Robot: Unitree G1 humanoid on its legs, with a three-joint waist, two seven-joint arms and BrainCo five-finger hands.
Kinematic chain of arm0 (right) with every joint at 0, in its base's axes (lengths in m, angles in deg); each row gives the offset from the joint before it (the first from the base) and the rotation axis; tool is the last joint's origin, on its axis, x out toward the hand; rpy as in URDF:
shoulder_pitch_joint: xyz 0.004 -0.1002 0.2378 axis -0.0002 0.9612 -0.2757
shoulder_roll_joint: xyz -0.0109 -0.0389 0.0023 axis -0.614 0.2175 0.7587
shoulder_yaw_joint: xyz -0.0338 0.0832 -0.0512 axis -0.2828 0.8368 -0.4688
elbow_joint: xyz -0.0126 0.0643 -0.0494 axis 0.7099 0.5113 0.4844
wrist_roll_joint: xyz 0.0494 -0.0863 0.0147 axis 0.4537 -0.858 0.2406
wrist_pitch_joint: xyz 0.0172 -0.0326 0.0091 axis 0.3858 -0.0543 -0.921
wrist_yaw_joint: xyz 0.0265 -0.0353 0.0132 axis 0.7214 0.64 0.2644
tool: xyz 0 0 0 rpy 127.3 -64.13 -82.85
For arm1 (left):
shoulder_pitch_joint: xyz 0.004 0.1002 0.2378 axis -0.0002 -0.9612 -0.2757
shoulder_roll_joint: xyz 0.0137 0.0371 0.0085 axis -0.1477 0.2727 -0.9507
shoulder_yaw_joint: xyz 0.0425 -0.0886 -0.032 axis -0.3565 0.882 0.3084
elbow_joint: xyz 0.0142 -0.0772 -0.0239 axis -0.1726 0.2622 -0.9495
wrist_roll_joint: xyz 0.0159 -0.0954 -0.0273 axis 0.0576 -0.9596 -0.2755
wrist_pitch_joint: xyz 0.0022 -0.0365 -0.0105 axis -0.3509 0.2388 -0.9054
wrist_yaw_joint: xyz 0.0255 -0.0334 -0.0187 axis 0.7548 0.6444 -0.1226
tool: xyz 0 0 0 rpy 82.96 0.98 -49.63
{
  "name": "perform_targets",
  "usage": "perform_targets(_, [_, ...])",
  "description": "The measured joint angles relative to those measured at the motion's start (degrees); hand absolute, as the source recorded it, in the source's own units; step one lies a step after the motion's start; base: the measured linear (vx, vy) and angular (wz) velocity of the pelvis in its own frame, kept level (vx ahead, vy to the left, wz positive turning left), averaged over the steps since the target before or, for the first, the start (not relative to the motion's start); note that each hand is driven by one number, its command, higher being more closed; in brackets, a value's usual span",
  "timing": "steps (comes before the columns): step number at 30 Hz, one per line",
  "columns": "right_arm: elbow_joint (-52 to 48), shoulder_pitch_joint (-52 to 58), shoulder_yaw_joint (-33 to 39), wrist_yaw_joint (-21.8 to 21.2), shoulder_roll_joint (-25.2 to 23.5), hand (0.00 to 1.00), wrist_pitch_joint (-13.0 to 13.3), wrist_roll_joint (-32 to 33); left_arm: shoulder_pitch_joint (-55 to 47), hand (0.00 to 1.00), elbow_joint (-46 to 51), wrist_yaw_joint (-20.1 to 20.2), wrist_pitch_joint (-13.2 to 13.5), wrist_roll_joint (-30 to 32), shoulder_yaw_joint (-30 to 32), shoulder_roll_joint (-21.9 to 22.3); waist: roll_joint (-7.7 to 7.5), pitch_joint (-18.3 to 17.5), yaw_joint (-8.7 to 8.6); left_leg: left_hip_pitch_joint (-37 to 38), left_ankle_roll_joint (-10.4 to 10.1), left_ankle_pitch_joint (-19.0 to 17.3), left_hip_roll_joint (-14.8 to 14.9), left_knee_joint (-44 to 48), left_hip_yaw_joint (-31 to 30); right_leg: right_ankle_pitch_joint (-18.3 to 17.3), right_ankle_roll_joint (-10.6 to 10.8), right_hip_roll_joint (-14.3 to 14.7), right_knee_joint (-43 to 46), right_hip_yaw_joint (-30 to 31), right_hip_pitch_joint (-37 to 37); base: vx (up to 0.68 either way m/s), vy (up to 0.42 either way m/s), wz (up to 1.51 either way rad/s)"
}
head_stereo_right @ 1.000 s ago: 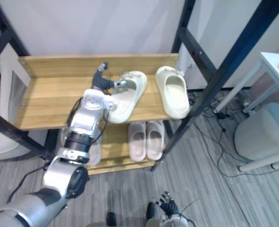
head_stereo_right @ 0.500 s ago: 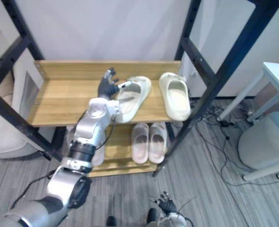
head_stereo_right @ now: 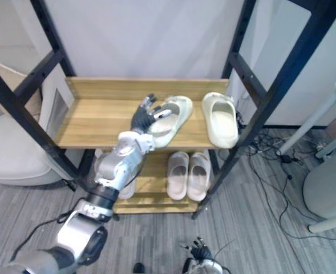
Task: Organize the slippers on the shoe rack
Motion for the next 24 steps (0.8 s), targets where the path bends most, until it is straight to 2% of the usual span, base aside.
perform_targets(13, [0.01, 0.27, -0.07, 0.01, -0.12, 0.0, 0.28, 0.0, -2.33, 0.0, 0.6, 0.13, 0.89, 1.16, -3.47, 2.01, 0.07, -0.05, 0.02, 1.35, -0.17, -0.14, 0.13, -0.13, 0.29, -0.03, 0.02, -0.12, -0.01, 0.01, 1.26, -0.01, 0.003, -0.01])
perform_targets(20, [0.07, 0.45, -0.07, -0.04, 0.18, 0.0, 0.46, -0.01, -2.33, 0.0, 2.35, 0.05, 1.1, 1.16, -2.89, 1.78, 0.29, -0.2, -0.04, 1.86, -0.61, -0.19, 0.49, -0.85, 0.4, -0.06, -0.04, 0.29, 0.0, 0.0, 1.33, -0.01, 0.001, -0.02])
perform_targets(24, [0.35, 0.39, -0.04, -0.02, 0.16, 0.0, 0.46, -0.07, -2.37, 0.0, 6.9, -0.03, 2.1, 1.07, 0.18, 1.26, 0.35, -0.24, 0.13, 1.86, -0.47, -0.02, 0.63, -0.84, 0.22, -0.17, -0.1, 0.42, 0.0, -0.22, 1.42, 0.01, -0.001, 0.02])
